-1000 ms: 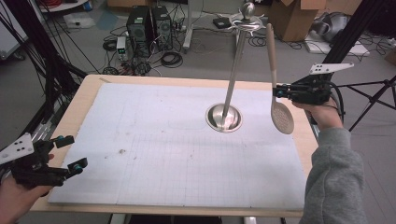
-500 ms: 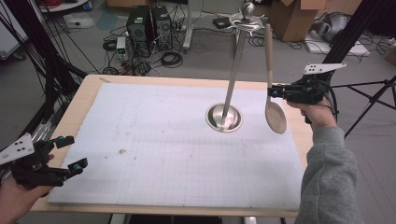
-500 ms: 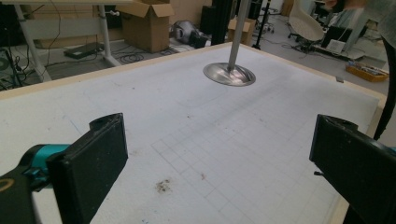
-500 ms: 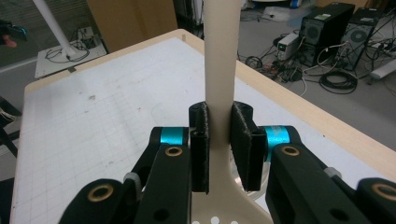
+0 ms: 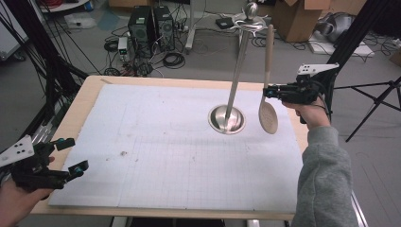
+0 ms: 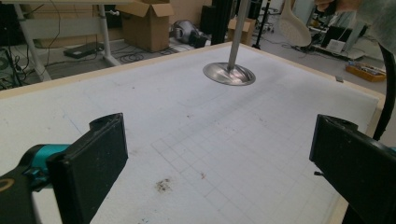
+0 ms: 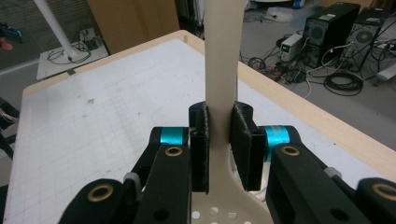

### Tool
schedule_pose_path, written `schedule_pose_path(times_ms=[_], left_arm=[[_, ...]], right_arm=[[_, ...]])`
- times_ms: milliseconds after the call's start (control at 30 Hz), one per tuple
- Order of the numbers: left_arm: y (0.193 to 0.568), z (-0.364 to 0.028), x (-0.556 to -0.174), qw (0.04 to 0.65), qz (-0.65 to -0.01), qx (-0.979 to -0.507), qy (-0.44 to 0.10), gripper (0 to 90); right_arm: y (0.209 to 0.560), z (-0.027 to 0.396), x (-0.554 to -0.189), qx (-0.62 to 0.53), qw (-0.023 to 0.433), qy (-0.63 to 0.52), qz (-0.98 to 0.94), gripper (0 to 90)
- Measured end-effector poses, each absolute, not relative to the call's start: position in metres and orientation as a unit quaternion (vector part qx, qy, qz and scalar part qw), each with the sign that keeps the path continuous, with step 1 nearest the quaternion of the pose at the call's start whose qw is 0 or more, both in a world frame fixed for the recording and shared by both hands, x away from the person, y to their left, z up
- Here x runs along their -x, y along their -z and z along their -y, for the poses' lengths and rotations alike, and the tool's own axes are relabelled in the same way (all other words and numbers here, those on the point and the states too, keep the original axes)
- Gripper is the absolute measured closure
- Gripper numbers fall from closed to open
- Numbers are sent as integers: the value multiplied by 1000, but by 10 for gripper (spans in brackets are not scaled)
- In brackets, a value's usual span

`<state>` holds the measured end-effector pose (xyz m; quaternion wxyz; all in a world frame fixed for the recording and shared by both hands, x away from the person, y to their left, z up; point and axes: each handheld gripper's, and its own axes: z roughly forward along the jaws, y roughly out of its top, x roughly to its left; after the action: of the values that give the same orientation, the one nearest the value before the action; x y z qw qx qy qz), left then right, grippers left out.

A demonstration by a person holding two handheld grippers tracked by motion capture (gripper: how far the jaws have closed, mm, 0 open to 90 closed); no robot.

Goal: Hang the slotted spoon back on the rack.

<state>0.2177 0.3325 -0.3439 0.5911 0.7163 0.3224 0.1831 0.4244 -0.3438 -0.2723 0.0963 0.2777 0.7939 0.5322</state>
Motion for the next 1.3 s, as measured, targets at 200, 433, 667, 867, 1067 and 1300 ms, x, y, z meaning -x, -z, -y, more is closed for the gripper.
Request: schedule_pose_path(times_ms=[200,433,667,867,1067,1300], left_arm=[[344,-332,-217,590,-321,-718,-183,47],[344,-331,-218,589,-322,-718,-183,47],[343,-331,-217,590,-320,-719,-184,47],[343,-331,-217,589,-319,-719,-184,47],[338,-327,-217,594,-311,-718,-186,47],[338,-327,-220,594,-311,-718,-186,47]], right_arm=[[274,338,-427,-281,102,-530,-793,779],[276,329,-430,-287,108,-527,-792,779],[279,318,-434,-293,114,-526,-790,779],[279,316,-434,-293,119,-525,-790,767],[281,318,-429,-299,108,-543,-777,674],[283,324,-415,-300,132,-535,-779,525]])
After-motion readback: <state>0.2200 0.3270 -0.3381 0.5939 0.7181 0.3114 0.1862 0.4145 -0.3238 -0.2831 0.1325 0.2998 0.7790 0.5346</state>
